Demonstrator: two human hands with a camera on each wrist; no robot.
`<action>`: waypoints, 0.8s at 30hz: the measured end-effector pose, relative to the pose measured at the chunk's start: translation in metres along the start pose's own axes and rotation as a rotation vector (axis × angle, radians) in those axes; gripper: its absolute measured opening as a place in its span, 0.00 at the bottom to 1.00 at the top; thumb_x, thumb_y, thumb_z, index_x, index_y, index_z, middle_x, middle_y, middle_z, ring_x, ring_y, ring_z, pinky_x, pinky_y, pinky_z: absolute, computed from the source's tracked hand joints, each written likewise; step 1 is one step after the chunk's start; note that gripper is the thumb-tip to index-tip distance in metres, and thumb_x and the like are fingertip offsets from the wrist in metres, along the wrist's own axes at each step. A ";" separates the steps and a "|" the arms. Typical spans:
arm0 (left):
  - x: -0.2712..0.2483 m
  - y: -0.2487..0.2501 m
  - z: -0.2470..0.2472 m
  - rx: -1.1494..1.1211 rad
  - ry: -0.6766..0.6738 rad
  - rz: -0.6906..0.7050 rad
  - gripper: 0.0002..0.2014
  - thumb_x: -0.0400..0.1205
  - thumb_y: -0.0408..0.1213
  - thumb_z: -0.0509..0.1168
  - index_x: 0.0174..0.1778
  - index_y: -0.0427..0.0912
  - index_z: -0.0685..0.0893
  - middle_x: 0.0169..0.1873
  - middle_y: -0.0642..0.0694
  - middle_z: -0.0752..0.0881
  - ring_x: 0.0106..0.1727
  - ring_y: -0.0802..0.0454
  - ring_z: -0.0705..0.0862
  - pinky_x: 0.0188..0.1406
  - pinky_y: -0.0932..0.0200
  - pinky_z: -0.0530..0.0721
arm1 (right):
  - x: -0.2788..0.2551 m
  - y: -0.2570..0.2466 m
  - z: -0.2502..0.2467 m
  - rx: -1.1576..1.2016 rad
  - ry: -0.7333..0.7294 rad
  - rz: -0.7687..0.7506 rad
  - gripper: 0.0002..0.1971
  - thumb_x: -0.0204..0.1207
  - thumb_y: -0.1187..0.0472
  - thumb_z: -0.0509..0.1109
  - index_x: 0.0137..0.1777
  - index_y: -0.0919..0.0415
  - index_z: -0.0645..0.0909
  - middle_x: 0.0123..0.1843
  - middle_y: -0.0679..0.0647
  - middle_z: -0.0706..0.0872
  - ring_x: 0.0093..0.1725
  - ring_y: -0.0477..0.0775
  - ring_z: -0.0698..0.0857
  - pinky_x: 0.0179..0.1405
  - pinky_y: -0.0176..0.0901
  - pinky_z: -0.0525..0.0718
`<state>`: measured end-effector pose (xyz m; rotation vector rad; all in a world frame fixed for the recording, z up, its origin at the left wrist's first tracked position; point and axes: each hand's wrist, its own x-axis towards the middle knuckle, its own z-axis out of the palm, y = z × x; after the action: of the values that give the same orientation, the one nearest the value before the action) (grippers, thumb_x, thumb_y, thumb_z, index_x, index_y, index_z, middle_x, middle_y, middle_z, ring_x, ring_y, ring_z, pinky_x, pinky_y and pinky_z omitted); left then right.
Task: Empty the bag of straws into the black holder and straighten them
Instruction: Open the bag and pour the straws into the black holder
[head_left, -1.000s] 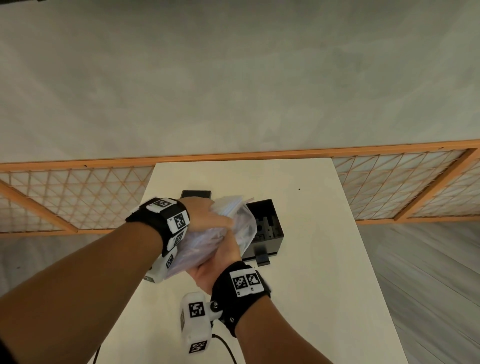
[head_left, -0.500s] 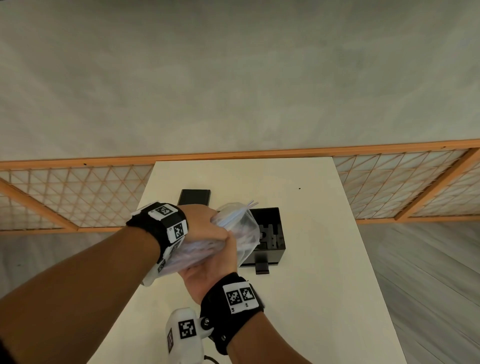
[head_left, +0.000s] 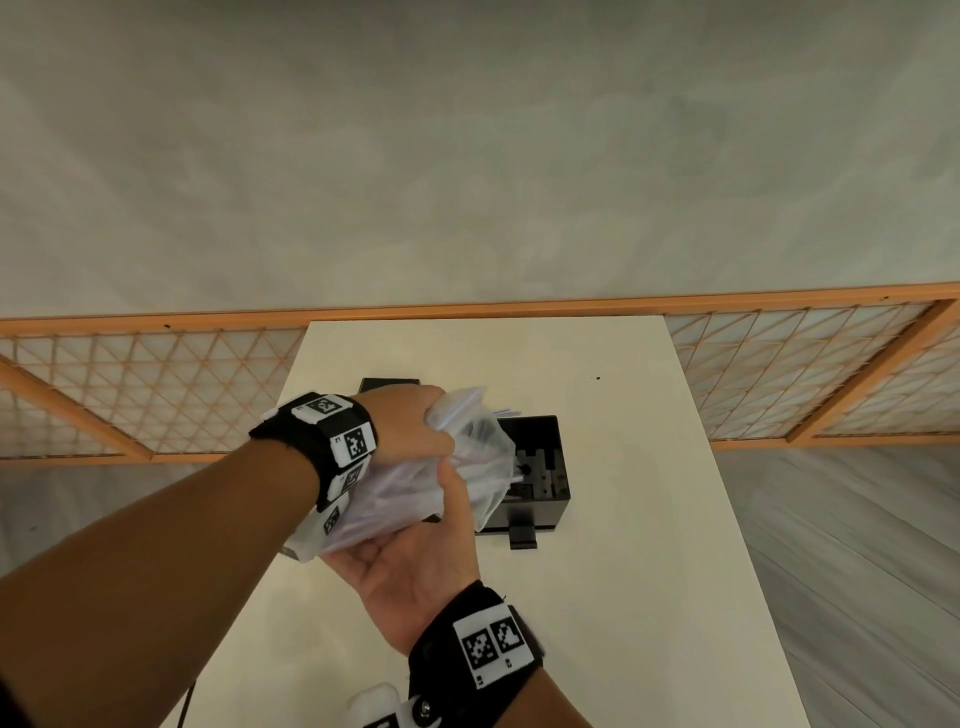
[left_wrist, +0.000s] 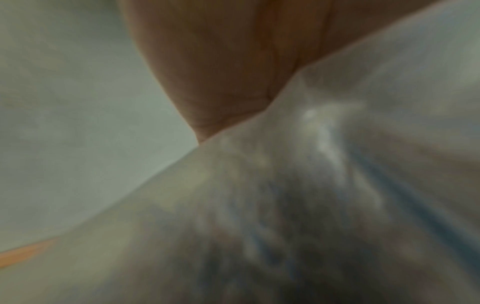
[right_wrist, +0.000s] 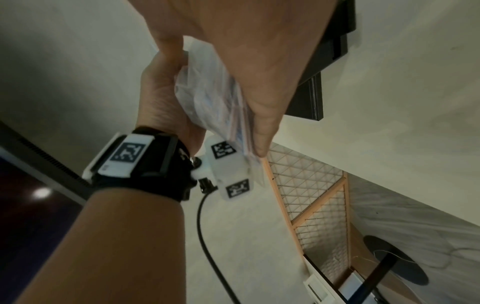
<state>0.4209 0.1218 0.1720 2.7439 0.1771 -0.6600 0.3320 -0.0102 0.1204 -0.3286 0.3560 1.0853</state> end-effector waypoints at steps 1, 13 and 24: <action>0.003 0.002 -0.002 0.013 -0.009 -0.014 0.16 0.77 0.54 0.68 0.38 0.47 0.70 0.35 0.49 0.75 0.33 0.50 0.73 0.34 0.54 0.71 | -0.002 0.001 0.000 -0.013 -0.011 -0.010 0.40 0.75 0.36 0.71 0.74 0.70 0.80 0.69 0.70 0.85 0.69 0.69 0.85 0.69 0.64 0.83; 0.042 0.017 0.010 0.172 0.048 -0.217 0.17 0.85 0.54 0.65 0.40 0.45 0.73 0.45 0.44 0.83 0.41 0.46 0.80 0.40 0.56 0.76 | 0.011 0.000 -0.007 -0.199 0.043 0.090 0.30 0.63 0.60 0.75 0.67 0.70 0.84 0.65 0.68 0.87 0.55 0.65 0.85 0.76 0.64 0.76; 0.016 0.032 -0.031 0.174 0.028 -0.158 0.18 0.85 0.43 0.64 0.33 0.41 0.68 0.31 0.46 0.71 0.31 0.49 0.70 0.31 0.56 0.65 | -0.005 0.000 0.009 -0.278 0.060 0.031 0.11 0.71 0.76 0.66 0.28 0.69 0.77 0.32 0.67 0.81 0.44 0.65 0.87 0.65 0.56 0.88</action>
<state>0.4543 0.1027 0.2000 2.9292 0.3614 -0.7091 0.3311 -0.0101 0.1304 -0.6058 0.2637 1.1589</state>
